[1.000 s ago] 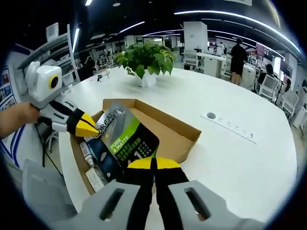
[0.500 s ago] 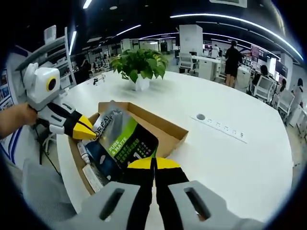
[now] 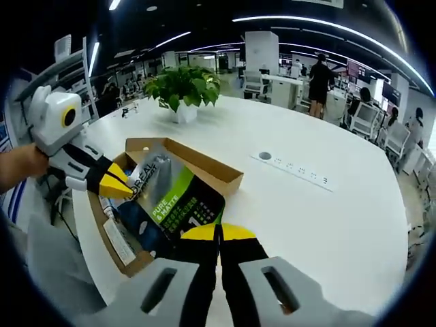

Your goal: Operate the shoe box by opening the lid, removing the specified soft item, and placing it in the target area until the item is outside and the box remains undamaged.

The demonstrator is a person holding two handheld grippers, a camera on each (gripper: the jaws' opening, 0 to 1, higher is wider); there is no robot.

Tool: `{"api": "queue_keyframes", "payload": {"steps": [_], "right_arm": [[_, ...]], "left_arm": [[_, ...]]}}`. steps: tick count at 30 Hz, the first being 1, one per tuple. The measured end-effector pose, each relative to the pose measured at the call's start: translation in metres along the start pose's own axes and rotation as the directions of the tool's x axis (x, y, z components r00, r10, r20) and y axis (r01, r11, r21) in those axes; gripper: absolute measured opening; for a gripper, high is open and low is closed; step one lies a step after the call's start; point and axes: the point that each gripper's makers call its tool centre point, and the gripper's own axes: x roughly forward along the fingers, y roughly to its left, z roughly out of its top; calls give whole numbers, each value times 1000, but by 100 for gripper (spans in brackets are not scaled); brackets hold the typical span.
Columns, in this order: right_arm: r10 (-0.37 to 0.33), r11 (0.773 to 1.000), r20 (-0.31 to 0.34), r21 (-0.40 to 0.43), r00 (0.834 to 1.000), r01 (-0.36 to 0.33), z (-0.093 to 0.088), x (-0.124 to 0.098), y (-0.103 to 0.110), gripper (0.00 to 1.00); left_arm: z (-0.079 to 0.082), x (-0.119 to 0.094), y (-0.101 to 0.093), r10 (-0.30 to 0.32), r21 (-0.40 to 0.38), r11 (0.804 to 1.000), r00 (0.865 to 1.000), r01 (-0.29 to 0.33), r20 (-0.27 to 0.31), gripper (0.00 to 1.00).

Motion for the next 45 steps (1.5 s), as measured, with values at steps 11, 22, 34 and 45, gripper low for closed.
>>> {"api": "queue_keyframes", "payload": {"steps": [11,22,34,45], "right_arm": [[-37,999,-32,22,999,38,-20,-8,-28,0],[-62,997,-63,30,996,64,-36,-12,-51,0],[-74,996,-107,38,991,79,-54,-6,-70,0],[-76,995,-138,53,987,84,-73,6,-86,0]], "left_arm": [[5,26,-24,-39,33,999,999,40,-22,0],[7,48,-41,-69,48,996,997,70,-40,0],[2,71,-53,-87,119,988,991,99,-101,0],[-7,96,-57,-86,242,961,978,131,-189,0]]}}
